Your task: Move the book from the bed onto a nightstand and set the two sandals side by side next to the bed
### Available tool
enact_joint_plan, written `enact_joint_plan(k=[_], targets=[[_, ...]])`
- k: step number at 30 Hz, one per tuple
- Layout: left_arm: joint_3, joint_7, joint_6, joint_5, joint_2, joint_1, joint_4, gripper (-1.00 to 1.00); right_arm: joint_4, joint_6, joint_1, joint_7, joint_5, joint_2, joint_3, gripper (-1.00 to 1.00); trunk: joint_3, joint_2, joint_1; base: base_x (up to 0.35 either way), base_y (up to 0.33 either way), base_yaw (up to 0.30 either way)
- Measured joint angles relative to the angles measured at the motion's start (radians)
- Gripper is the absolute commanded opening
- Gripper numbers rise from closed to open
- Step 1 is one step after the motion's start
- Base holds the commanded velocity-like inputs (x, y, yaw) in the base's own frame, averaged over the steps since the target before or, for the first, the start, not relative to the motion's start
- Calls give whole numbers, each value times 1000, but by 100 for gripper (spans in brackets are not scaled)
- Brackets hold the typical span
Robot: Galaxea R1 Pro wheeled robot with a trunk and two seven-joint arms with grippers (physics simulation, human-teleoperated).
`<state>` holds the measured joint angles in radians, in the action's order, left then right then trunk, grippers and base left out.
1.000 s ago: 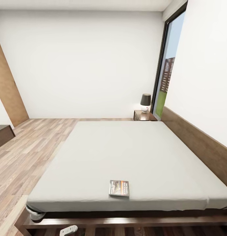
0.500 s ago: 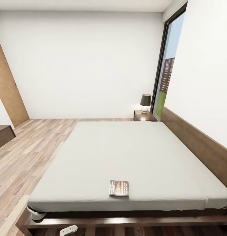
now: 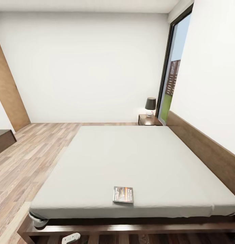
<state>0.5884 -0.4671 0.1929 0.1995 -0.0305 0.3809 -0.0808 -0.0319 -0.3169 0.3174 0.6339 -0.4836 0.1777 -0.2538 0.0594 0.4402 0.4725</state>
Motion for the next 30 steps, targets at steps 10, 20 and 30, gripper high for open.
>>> enact_joint_plan(k=[10,20,30], targets=[[0,0,0,0,0,0,0,100,0,0,0,0,0,0,0,100,-19,-43,-23,0,0,0],[0,0,0,0,0,0,0,100,0,0,0,-2,0,0,0,100,-19,-43,-23,0,0,0],[1,-1,0,0,0,0,0,100,0,0,0,-4,1,0,0,100,-19,-43,-23,0,0,0]])
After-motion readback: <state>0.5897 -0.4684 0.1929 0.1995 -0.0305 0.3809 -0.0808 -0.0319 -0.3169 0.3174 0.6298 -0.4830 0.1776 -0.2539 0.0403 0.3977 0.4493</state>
